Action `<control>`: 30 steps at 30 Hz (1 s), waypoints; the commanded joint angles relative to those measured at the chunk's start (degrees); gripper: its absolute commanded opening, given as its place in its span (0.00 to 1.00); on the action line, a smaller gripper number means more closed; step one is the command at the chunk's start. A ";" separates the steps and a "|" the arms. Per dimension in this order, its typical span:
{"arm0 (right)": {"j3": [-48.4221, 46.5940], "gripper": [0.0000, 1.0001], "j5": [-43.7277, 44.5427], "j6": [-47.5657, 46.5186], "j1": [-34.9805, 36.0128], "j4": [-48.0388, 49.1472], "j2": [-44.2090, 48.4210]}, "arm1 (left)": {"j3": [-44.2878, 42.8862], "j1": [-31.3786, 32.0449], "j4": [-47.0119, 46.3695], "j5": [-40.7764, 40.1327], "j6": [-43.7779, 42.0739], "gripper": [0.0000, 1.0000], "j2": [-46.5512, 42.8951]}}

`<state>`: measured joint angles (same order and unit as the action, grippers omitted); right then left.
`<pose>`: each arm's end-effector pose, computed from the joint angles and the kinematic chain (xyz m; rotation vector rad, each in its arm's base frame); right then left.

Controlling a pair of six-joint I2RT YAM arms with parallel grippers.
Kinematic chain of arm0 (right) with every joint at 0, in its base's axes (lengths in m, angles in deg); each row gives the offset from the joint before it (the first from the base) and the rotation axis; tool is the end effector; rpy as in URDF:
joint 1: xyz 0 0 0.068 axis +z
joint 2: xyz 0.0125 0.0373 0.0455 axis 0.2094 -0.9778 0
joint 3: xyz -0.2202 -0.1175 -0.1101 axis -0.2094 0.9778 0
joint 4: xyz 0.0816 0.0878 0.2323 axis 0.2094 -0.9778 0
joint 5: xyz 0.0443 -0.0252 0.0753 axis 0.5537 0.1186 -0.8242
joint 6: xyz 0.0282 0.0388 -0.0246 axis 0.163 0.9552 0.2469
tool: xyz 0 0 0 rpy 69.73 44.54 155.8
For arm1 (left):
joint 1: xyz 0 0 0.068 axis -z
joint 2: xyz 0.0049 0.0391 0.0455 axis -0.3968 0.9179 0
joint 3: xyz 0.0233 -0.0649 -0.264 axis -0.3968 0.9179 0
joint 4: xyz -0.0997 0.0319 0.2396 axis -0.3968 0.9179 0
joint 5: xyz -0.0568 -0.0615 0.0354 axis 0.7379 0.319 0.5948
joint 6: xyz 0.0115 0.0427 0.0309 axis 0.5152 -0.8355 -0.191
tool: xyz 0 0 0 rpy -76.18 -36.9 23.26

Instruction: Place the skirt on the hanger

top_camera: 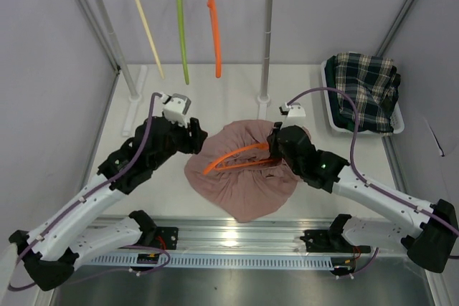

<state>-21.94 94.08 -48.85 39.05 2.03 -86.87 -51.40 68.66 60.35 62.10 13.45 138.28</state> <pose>0.1652 0.1767 0.3067 -0.1145 2.0077 0.3285 0.1357 -0.1246 0.3668 0.3652 1.9130 -0.4520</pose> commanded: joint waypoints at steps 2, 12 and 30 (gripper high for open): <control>1.48 0.00 -0.66 3.03 -0.60 0.10 1.57 | 1.00 -6.77 4.20 9.29 8.18 0.58 3.06; 3.06 0.00 -3.04 4.00 -2.27 0.89 3.24 | 11.81 -8.36 -2.30 21.36 15.66 0.43 7.72; 3.59 0.00 -4.62 4.52 -3.85 1.50 3.33 | 19.03 -6.87 -14.69 23.21 18.74 0.42 12.02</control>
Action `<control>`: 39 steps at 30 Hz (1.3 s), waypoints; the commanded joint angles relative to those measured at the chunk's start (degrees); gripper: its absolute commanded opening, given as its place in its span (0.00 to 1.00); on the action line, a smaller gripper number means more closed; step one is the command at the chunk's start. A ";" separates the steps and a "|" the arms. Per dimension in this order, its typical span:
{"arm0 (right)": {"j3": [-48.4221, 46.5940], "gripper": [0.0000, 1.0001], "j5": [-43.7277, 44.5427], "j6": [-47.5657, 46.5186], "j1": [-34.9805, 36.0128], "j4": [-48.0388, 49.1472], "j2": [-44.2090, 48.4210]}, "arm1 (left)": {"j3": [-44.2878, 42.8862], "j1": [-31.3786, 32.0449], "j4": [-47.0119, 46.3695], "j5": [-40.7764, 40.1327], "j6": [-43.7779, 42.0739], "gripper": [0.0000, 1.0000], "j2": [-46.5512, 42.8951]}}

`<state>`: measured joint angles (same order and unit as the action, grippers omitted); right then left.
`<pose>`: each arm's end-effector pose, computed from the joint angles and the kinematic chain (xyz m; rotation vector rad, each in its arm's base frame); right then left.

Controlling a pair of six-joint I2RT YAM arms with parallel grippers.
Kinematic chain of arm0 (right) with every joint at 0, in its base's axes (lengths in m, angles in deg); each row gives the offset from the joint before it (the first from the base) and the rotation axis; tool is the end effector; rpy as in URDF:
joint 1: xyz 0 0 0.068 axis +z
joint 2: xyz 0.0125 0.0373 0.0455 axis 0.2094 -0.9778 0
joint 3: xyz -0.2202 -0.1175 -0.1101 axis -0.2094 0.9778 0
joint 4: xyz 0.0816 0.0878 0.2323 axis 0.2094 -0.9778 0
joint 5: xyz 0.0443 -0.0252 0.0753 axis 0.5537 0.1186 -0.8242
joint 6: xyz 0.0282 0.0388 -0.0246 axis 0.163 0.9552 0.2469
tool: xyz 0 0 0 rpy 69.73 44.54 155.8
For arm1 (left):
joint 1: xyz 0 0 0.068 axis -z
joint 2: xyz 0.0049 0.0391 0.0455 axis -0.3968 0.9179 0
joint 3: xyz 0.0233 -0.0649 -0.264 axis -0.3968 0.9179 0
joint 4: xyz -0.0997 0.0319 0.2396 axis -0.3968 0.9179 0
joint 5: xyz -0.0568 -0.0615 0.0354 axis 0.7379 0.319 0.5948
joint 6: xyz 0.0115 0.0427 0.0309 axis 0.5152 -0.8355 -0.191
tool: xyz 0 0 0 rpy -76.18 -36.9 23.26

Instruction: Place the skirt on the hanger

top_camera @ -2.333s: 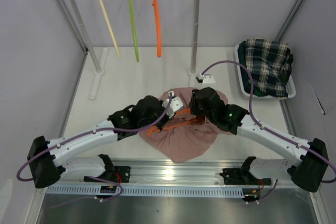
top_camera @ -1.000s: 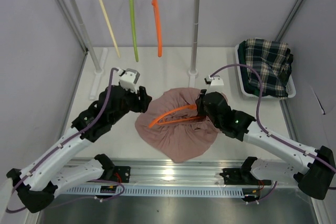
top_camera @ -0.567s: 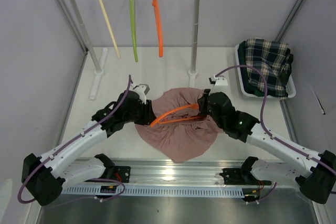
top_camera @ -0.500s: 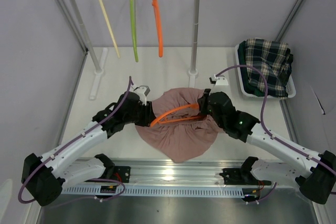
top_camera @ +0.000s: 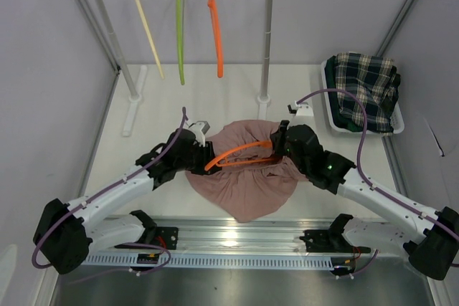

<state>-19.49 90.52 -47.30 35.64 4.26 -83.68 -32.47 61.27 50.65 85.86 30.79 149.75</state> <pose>0.1676 0.1608 0.3071 -0.0492 1.9870 0.3994 0.1713 -0.1408 0.2318 0.2326 2.4085 -0.7861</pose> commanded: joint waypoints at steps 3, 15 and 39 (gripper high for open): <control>1.14 0.00 -1.15 2.80 -0.53 -0.64 0.14 | 0.18 1.39 -6.04 -3.09 1.49 0.42 1.96; 1.75 0.00 -1.32 2.97 -0.97 0.85 0.05 | 0.45 3.16 -9.29 -9.34 1.50 0.38 6.17; 13.09 0.00 13.70 -1.16 -0.26 13.42 0.05 | -1.75 -0.18 -0.25 -6.36 1.14 0.00 -2.08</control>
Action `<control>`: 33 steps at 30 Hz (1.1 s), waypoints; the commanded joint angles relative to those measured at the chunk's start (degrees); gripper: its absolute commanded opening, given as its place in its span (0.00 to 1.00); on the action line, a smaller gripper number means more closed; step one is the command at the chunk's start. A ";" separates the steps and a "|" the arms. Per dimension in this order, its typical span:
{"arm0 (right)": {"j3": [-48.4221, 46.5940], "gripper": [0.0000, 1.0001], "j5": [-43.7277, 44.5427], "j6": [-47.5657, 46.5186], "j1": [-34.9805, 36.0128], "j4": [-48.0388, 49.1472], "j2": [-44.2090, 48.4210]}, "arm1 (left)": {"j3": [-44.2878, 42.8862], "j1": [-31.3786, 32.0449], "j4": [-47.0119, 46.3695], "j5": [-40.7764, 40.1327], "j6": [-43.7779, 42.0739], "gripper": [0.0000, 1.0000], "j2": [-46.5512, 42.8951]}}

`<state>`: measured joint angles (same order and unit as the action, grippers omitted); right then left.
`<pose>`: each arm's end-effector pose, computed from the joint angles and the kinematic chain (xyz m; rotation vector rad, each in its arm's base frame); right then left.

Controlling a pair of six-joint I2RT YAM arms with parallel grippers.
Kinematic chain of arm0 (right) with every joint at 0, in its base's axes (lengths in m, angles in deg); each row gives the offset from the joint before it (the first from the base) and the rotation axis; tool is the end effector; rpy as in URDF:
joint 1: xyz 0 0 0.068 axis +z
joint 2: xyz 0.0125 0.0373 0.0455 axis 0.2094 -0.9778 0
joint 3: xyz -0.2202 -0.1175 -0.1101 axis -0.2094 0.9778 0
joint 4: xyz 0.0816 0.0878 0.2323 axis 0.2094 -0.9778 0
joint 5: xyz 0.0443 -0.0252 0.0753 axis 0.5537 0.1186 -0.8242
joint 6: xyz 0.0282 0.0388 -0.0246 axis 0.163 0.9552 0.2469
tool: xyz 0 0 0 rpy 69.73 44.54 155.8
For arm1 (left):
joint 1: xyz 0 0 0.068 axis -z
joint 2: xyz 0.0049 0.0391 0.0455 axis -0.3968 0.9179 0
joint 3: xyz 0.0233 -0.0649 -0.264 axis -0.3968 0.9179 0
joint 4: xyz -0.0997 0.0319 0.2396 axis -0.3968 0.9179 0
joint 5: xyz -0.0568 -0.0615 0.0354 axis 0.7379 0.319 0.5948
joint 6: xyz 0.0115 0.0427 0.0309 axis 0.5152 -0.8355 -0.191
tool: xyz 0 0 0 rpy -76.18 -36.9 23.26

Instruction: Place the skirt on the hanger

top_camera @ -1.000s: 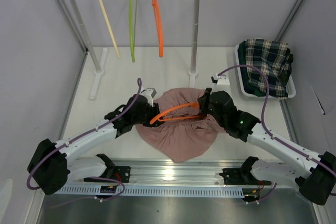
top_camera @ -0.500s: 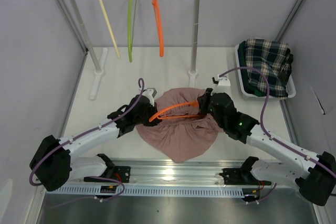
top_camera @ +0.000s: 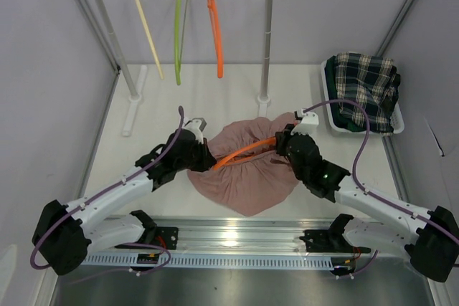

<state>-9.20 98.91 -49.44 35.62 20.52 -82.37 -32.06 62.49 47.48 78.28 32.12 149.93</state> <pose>0.1684 0.1549 0.2778 0.0604 1.8414 0.3297 0.1742 -0.1432 0.2331 0.1545 2.3417 -0.6910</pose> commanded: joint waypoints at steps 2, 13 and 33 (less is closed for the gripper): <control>3.15 0.00 7.24 1.16 -0.15 -2.49 -1.96 | -2.34 -1.58 3.71 1.75 -0.37 0.00 -2.70; -0.19 0.00 13.92 2.65 -0.95 -1.08 -8.64 | -1.82 -2.37 9.34 2.02 -1.42 0.00 -8.23; -5.11 0.00 15.77 4.58 -2.70 -4.33 -14.36 | -3.65 -2.64 14.53 3.34 -3.44 0.00 -12.98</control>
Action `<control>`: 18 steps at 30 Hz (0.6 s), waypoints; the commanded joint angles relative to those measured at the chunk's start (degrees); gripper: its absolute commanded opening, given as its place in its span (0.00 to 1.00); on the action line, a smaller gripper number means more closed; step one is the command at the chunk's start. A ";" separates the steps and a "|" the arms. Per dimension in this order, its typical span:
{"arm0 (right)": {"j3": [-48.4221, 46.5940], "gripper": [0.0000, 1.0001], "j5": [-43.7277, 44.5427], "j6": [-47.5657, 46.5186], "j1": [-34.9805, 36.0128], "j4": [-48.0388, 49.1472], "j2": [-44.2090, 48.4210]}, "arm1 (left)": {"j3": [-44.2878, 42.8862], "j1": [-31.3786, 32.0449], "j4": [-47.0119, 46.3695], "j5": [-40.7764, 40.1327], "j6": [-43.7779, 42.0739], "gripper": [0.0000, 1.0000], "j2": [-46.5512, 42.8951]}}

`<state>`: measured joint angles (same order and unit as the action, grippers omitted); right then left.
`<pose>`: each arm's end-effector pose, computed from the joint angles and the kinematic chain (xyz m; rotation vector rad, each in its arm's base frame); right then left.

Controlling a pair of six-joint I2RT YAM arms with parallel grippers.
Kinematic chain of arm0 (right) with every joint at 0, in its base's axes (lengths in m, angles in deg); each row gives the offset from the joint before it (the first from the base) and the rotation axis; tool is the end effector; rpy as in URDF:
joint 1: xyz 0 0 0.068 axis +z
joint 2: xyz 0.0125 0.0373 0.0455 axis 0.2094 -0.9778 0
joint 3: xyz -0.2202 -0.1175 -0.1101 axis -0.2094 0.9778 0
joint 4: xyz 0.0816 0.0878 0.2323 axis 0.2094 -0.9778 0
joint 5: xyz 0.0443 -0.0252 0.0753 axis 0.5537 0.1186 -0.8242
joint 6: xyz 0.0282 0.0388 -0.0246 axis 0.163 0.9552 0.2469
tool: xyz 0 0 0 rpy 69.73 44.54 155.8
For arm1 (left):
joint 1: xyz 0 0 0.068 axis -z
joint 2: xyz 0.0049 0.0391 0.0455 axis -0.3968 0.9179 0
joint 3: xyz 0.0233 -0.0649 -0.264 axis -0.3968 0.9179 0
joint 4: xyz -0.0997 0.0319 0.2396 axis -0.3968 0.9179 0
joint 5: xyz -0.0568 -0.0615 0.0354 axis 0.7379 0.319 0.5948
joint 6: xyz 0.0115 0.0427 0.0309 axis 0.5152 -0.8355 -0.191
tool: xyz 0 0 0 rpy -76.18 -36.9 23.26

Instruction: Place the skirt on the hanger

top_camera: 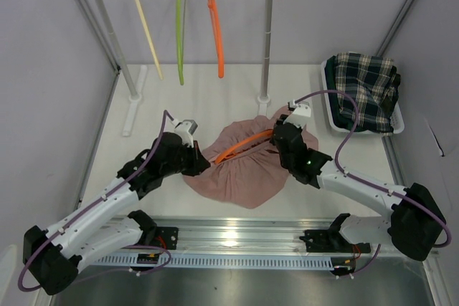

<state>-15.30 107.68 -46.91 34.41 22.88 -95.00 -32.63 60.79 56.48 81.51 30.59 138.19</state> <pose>0.2035 0.1787 0.2692 0.1923 1.8431 0.1628 0.1476 -0.1170 0.2612 0.1824 2.2885 -0.7512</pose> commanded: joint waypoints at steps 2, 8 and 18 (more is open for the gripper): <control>1.42 0.00 7.97 2.49 -1.41 -6.78 -2.07 | -4.32 -1.02 6.66 0.28 -2.35 0.00 -0.90; 1.17 0.00 10.79 3.28 -0.71 -6.87 -3.39 | -8.19 -0.93 7.72 2.39 -2.35 0.00 -0.63; 0.55 0.00 16.41 1.88 4.30 -6.25 -3.48 | -13.46 -0.58 7.89 5.38 -2.53 0.00 1.92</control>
<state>-15.71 118.61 -45.81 38.74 23.78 -96.81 -41.33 60.68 63.04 85.51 29.56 140.33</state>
